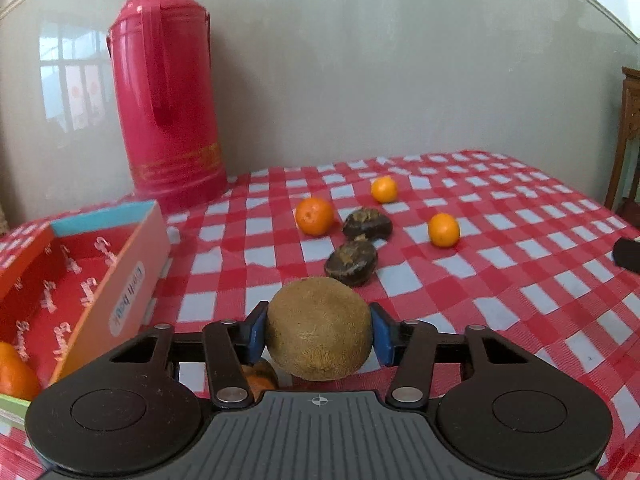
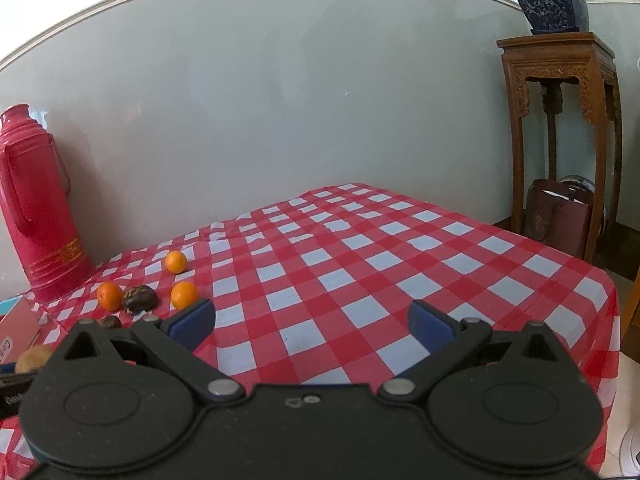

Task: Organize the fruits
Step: 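Carry the kiwi into the box and open the left gripper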

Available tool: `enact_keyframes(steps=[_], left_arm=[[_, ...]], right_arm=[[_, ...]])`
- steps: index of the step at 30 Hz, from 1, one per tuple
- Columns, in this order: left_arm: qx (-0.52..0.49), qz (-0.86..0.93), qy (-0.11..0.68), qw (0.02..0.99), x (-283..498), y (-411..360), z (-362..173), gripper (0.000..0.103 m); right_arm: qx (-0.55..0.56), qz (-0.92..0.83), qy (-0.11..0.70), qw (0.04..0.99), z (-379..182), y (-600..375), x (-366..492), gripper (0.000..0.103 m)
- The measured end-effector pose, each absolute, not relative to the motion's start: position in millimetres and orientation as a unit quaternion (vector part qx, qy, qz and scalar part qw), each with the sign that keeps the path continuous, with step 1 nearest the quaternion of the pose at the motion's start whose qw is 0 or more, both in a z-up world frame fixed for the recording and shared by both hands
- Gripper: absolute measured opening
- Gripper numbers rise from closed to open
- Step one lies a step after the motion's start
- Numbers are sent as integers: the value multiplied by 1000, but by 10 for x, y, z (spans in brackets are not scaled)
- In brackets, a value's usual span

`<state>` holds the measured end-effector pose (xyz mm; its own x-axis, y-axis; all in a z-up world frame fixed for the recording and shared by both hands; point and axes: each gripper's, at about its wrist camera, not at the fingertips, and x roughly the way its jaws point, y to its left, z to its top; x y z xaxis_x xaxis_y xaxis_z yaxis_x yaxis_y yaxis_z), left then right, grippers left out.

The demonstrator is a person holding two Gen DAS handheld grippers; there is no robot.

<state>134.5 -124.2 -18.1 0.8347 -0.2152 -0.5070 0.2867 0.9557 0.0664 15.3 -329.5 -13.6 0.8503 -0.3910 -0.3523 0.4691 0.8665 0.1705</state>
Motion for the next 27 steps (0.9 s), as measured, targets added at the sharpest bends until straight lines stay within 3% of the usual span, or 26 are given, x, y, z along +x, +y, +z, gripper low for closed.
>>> enact_keyframes(steps=[27], left_arm=[[42, -4, 241, 970, 1398, -38, 208, 52]], right_arm=[[91, -168, 170, 967, -130, -2794, 409, 97]])
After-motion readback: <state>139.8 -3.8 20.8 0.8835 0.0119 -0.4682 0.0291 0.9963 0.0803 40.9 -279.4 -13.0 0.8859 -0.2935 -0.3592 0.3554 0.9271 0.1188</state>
